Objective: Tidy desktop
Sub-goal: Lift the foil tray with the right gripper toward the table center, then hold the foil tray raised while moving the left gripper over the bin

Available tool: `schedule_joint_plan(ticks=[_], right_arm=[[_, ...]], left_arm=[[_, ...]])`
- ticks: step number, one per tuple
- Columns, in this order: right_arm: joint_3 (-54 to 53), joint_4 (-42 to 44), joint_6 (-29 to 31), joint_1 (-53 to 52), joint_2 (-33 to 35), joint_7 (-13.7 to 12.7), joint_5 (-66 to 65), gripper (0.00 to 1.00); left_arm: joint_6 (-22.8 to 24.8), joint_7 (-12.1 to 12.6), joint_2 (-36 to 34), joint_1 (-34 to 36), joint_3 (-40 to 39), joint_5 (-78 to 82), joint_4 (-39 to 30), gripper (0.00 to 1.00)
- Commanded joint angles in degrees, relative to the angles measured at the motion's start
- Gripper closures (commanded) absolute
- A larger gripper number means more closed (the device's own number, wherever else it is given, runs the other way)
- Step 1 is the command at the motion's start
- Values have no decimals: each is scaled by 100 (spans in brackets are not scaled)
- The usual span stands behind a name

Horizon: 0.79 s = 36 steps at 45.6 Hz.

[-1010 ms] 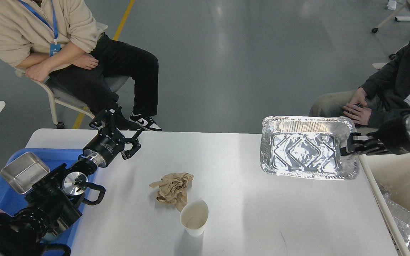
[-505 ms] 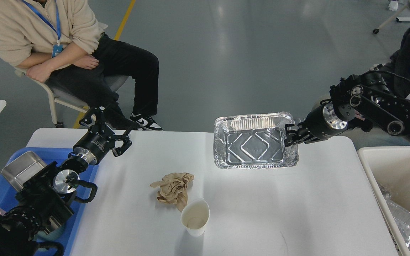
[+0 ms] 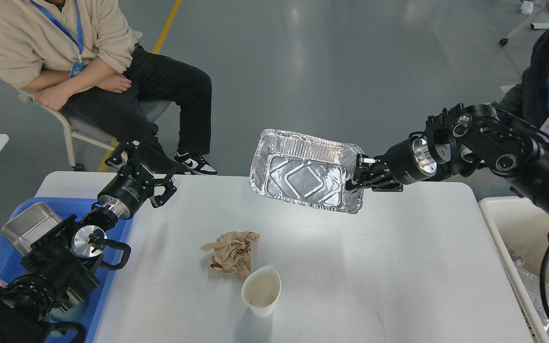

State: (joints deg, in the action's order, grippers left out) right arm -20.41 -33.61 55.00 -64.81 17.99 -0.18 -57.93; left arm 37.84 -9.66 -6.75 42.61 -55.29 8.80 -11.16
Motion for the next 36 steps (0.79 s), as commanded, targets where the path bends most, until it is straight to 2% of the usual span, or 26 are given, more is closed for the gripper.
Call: schedule_joint_plan(ticks=[1, 11, 21, 25, 27, 30, 33, 36], right_arm=[[-7, 4, 0, 56, -6, 168, 1, 100], [-34, -31, 0, 161, 47, 221, 97, 100], [-25, -66, 0, 179, 38, 221, 124, 100], [-25, -75, 0, 188, 38, 221, 124, 100], [-16, -75, 0, 205, 29, 221, 124, 100], [-16, -75, 0, 232, 21, 221, 124, 100], [-16, -75, 0, 240, 21, 221, 124, 100], [-16, -75, 0, 276, 21, 221, 124, 100]], left_arm=[[4, -1, -80, 46, -8, -1, 0, 3], [21, 8, -309, 46, -113, -299, 0, 3], [83, -18, -195, 81, -8, -317, -62, 3], [-22, 104, -273, 116, 97, -291, -316, 3], [-110, 227, -414, 151, 237, -256, -605, 3], [-566, 578, -887, 143, 623, -256, -1281, 3], [-1181, 798, -1476, 55, 1071, -273, -2404, 4], [-1805, 878, -2152, -155, 1485, -291, -3766, 4]])
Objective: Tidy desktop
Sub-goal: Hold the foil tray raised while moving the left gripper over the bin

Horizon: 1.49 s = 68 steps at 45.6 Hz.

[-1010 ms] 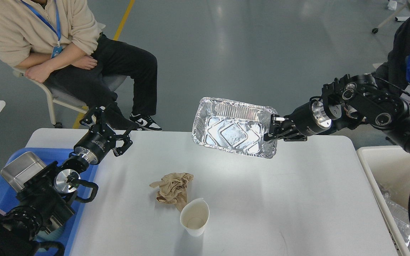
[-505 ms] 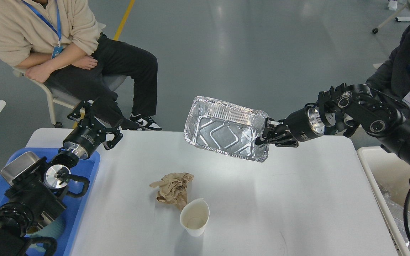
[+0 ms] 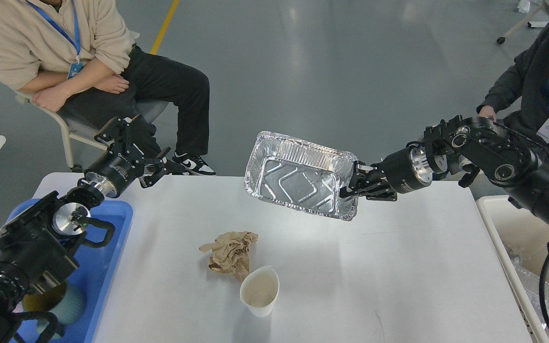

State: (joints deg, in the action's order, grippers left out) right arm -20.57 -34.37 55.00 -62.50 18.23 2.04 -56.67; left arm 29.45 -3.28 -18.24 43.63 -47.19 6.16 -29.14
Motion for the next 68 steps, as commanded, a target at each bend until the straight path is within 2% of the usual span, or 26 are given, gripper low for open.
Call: schedule_joint_plan(ticks=[1, 6, 9, 13, 19, 28, 41, 43, 46, 54, 58, 63, 68], right_arm=[[0, 0, 0, 45, -3, -2, -2, 100], [0, 0, 0, 106, -30, -2, -10, 100], [0, 0, 0, 115, -30, -2, -10, 100], [0, 0, 0, 132, -30, -2, -10, 100], [0, -9, 0, 159, -30, -2, -10, 100], [0, -35, 0, 150, -38, -11, -10, 100], [0, -35, 0, 132, -38, -20, -10, 100], [0, -44, 0, 133, -38, -20, -10, 100], [9, -87, 0, 141, -39, -20, -10, 100], [9, -202, 0, 124, -38, -28, -10, 100], [9, -202, 0, 89, -38, -28, -10, 100], [0, -202, 0, 45, -47, -28, -10, 100], [9, -202, 0, 18, -109, -28, -10, 100]], left_arm=[[-1168, 266, -1223, -328, 772, -45, -2417, 4], [-2047, 565, -2234, -592, 1237, -36, -4211, 4], [-2391, 697, -2867, -707, 1475, -18, -4898, 4], [-2479, 750, -3781, -838, 1651, -1, -5829, 4], [-2348, 881, -5266, -1120, 1854, -9, -7201, 4], [-1347, 970, -6200, -1190, 1941, -10, -7194, 4], [-1214, 1171, -6209, -1199, 2021, -1, -7194, 4], [-1223, 1250, -6191, -1138, 2012, -1, -7194, 4], [-1258, 1558, -6060, -883, 2029, 8, -7185, 4], [-1635, 2234, -5094, -531, 2082, 841, -7176, 4], [-1820, 2446, -4558, -487, 2345, 1360, -7141, 4], [-1961, 2534, -3925, -75, 2968, 1695, -6913, 4], [-2119, 2517, -3415, 575, 3856, 1827, -6360, 4]])
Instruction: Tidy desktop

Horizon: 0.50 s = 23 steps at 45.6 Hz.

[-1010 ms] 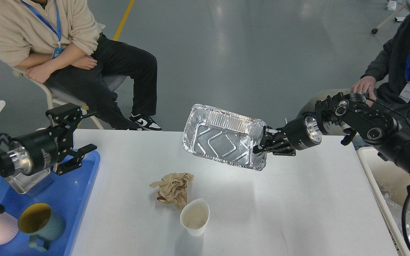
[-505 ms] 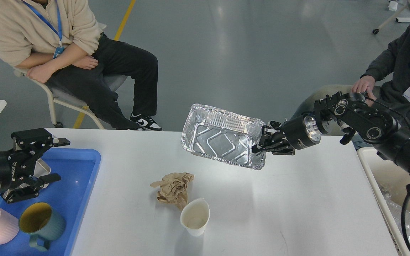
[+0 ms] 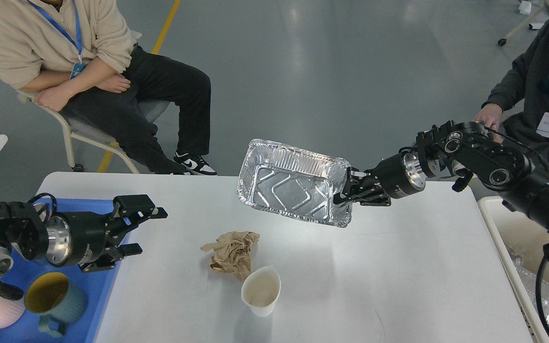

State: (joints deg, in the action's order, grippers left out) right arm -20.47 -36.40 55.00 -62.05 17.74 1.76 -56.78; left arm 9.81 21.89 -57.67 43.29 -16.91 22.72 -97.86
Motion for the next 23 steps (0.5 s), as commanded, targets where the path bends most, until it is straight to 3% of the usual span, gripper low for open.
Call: schedule_joint_plan(ticks=[1, 23], right_arm=[[0, 1, 0, -26, -69, 0, 1, 100], [0, 1, 0, -62, -113, 0, 1, 100]], left_arm=[[-173, -9, 633, 724, 977, 197, 644, 4], [-155, -62, 3507, 1797, 2763, 382, 3325, 5]])
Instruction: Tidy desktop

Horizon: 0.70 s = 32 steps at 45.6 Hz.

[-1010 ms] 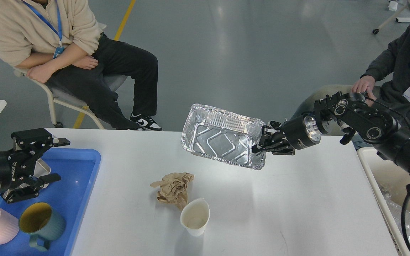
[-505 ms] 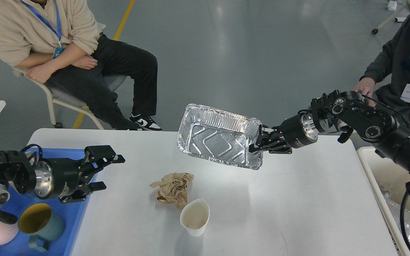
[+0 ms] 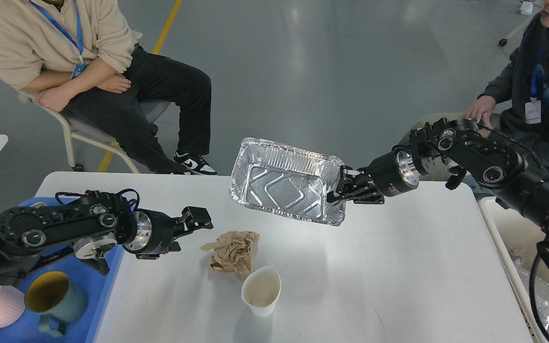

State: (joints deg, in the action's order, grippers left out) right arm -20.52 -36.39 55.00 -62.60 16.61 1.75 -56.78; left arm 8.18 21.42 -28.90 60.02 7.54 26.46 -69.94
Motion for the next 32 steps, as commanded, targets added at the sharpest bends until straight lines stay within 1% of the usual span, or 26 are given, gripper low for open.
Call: schedule_joint_plan(ticks=[1, 9, 14, 23, 24, 29, 32], right_arm=[[-4, 0, 0, -24, 0, 0, 0, 100], [4, 0, 0, -77, 0, 0, 0, 100], [-4, 0, 0, -139, 0, 0, 0, 100], [-4, 0, 0, -174, 0, 0, 0, 100], [-4, 0, 0, -165, 0, 0, 0, 100], [-4, 0, 0, -156, 9, 0, 0, 100], [-4, 0, 0, -147, 18, 0, 0, 100]], left_arm=[[8, -24, 771, 141, 362, 8, 630, 5], [43, -121, 1571, 150, 907, 131, 1482, 6], [122, -182, 1967, 142, 1057, 184, 1948, 7], [193, -244, 2336, 124, 1215, 298, 2397, 12], [184, -261, 2415, 115, 1224, 307, 2458, 15], [193, -340, 2468, 98, 1452, 439, 2547, 22], [193, -367, 2512, 89, 1531, 518, 2564, 25]])
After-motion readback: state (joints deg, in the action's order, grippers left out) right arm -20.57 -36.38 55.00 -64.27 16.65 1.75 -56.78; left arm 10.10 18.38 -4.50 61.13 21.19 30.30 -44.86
